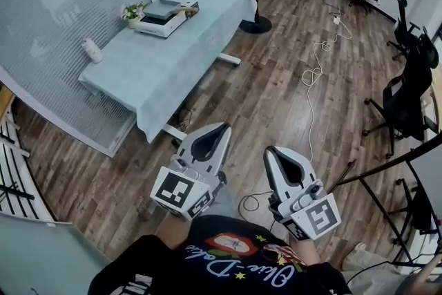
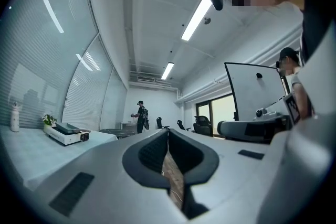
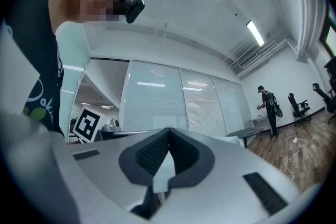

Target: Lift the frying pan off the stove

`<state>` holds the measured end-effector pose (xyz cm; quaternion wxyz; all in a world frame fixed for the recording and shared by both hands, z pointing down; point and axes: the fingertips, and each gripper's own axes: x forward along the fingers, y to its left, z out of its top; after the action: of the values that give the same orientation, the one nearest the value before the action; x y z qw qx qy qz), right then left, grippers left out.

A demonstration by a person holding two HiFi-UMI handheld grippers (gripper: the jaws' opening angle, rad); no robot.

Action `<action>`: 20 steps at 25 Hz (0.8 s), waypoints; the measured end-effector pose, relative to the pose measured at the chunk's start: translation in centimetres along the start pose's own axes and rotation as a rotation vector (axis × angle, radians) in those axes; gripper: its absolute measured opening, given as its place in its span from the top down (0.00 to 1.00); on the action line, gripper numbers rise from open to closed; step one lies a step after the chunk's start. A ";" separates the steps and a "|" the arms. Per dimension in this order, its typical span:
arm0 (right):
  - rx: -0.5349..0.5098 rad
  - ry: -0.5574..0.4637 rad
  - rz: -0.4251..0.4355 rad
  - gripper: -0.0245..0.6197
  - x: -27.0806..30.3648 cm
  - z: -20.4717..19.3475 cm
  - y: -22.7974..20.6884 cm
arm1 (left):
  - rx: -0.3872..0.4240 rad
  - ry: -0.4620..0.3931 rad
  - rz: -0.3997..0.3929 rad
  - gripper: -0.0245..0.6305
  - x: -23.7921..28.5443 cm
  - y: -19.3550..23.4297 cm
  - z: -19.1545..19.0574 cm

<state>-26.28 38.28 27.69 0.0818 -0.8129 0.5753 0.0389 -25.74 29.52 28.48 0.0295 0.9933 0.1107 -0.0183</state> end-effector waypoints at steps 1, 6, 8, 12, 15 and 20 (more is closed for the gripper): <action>0.002 0.006 -0.001 0.96 0.9 -0.2 -0.8 | -0.001 0.000 -0.004 0.95 0.9 0.8 -0.1; 0.029 0.037 0.005 0.96 6.6 -2.0 -4.4 | -0.001 0.021 -0.006 0.95 5.2 6.4 -1.0; 0.042 0.052 0.001 0.96 8.9 -2.5 -6.0 | -0.015 0.033 -0.002 0.95 7.0 8.8 -1.4; 0.065 0.043 -0.021 0.96 12.6 -2.7 -9.2 | -0.012 0.048 -0.011 0.95 9.9 12.3 -1.5; 0.089 0.028 -0.017 0.96 15.5 -3.2 -10.6 | -0.003 0.056 0.001 0.95 11.4 15.2 -1.8; 0.094 0.078 0.001 0.96 21.2 -5.0 -12.1 | -0.010 0.062 0.024 0.95 13.6 20.9 -2.3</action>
<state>-7.92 21.62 30.37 0.0975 -0.8089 0.5794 -0.0197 -7.82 12.29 31.38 0.0315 0.9945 0.0995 0.0133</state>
